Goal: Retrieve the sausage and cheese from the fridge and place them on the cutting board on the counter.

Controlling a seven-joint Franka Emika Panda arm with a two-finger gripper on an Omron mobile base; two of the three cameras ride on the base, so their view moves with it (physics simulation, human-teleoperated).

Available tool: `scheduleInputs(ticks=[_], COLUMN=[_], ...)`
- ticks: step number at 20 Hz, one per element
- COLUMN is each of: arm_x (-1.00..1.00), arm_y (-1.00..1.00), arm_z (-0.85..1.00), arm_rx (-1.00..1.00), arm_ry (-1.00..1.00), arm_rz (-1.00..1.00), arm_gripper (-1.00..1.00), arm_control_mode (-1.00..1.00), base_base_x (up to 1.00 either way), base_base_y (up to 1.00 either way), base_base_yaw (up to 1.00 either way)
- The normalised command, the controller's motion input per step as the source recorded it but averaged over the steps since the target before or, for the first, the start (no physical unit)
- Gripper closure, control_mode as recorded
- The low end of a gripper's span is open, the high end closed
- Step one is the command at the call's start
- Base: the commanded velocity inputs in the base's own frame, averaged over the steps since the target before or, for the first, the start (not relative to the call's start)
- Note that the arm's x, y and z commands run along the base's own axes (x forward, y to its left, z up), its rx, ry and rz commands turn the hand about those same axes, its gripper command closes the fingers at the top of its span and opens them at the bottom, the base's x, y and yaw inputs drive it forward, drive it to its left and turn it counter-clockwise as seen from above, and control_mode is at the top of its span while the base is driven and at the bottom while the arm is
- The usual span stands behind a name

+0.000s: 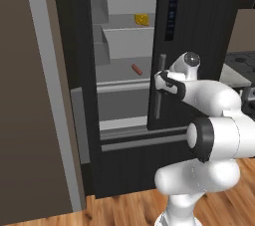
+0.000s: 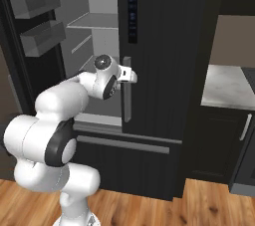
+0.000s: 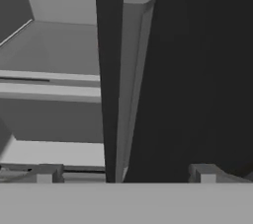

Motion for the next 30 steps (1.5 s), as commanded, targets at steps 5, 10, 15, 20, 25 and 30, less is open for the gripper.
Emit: scheduleInputs(ticks=[5, 10, 15, 20, 25, 30], arm_x=[0.19, 0.55, 0.45, 0.3, 0.23, 0.25], arm_y=[-0.12, -0.01, 0.0, -0.01, 0.0, 0.0], arm_z=[0.0, -0.05, -0.03, -0.05, -0.16, -0.25], arm_rx=[0.0, 0.0, 0.01, 0.0, 0.0, 0.01], arm_ry=[0.0, 0.0, 0.0, 0.0, 0.01, 0.0], arm_rz=[0.0, 0.0, 0.0, 0.0, 0.0, 0.0], arm_gripper=[-1.0, -1.0, -1.0, -1.0, -1.0, -1.0], arm_control_mode=[-1.0, -1.0, -1.0, -1.0, -1.0, -1.0], base_base_x=[0.0, 0.0, 0.0, 0.0, 0.0, 0.0], base_base_y=[0.0, 0.0, 0.0, 0.0, 0.0, 0.0], base_base_yaw=[0.0, 0.0, 0.0, 0.0, 0.0, 0.0])
